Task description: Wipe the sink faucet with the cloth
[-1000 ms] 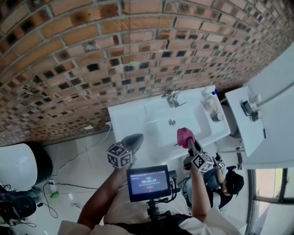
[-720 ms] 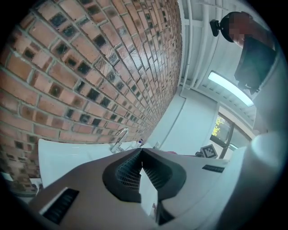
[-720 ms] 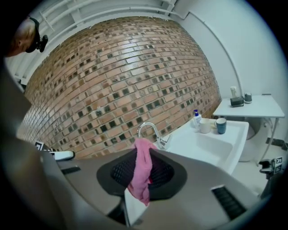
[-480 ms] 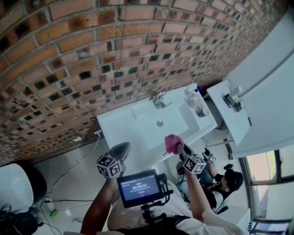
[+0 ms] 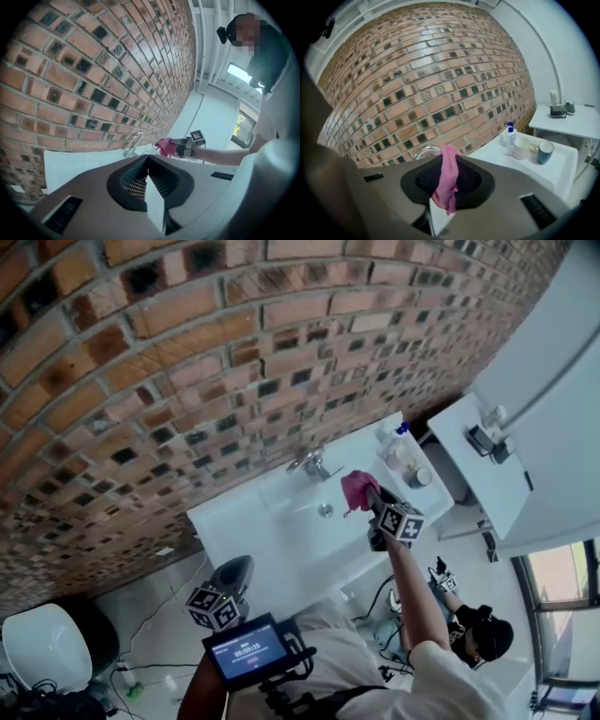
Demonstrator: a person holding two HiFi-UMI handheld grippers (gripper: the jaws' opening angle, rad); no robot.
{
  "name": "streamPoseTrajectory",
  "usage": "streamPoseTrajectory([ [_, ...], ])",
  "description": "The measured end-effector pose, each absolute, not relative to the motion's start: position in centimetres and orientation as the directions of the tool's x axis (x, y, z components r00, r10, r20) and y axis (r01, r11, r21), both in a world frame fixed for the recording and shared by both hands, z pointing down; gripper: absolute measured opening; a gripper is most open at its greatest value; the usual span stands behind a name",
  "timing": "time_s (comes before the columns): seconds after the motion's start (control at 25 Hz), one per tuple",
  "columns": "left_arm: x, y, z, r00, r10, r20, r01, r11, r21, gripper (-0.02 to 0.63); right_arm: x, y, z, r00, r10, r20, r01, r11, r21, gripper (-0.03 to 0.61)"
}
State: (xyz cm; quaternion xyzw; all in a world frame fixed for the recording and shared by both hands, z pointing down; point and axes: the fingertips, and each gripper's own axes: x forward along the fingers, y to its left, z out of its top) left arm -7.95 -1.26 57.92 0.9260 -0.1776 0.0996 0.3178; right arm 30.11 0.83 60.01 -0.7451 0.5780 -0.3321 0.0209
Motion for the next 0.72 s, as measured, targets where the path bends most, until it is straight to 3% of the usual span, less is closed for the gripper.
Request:
streamPoseTrajectory([
  [0.36, -1.8, -3.3, 59.1, 0.88, -0.261, 0.398, -0.449, -0.733, 0.512, -0.009, 38.6, -14.6, 71.0, -0.073, -0.721, 0.69, -0.896, -0.257, -0.363, 0.084],
  [0.56, -1.9, -4.6, 60.6, 0.835, -0.305, 0.459, -0.524, -0.698, 0.488, -0.009, 37.7, -19.7, 78.1, -0.153, -0.571, 0.806, -0.976, -0.041, -0.214, 0.084],
  [0.72, -3.4, -5.0, 61.3, 0.796, -0.359, 0.487, -0.588, -0.648, 0.484, -0.009, 35.2, -20.7, 83.5, -0.269, -0.426, 0.864, -0.963, 0.131, -0.235, 0.084],
])
